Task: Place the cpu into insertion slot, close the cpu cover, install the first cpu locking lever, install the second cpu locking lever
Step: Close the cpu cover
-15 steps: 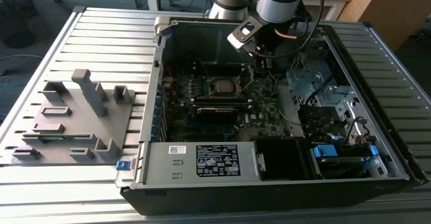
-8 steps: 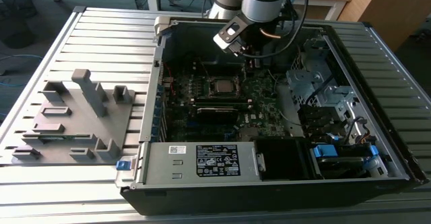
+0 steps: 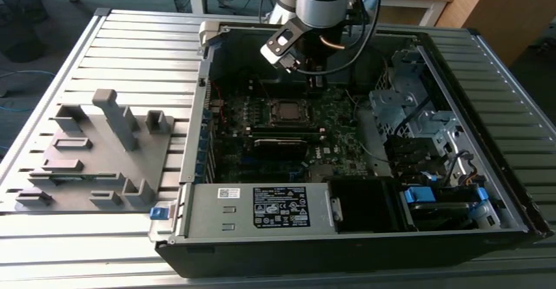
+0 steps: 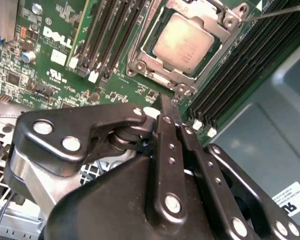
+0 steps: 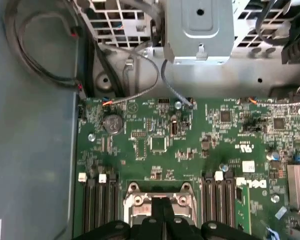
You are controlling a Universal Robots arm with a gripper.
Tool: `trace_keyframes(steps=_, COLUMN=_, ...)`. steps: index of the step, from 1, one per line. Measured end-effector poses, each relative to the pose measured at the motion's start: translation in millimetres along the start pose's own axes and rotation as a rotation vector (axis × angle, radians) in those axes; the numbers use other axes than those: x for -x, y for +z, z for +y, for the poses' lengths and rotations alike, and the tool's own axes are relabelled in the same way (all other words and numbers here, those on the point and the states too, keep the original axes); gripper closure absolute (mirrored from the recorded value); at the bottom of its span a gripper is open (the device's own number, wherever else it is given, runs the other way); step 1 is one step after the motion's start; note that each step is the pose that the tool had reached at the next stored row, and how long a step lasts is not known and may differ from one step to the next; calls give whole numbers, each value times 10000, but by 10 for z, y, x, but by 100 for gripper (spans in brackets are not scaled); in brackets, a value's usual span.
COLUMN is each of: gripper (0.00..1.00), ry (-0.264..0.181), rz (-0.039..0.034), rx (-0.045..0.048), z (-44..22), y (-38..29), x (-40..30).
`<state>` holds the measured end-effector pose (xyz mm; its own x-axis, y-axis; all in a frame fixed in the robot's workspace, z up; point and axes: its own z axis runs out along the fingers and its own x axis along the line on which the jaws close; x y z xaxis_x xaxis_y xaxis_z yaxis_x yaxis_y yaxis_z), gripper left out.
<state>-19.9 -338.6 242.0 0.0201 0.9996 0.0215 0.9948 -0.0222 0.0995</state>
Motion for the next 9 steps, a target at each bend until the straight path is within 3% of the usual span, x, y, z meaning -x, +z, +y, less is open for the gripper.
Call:
trace_keyframes(steps=3, gripper=90, ry=-1, rz=0, rx=-14, z=0, y=0, x=1)
trace_keyframes(steps=5, gripper=90, ry=4, rz=-3, rx=-212, z=-1, y=6, x=1)
trace_keyframes(steps=7, gripper=90, ry=10, rz=-17, rx=-520, z=-2, y=12, x=1)
trace_keyframes(steps=9, gripper=90, ry=12, rz=-21, rx=-665, z=-2, y=14, x=1)
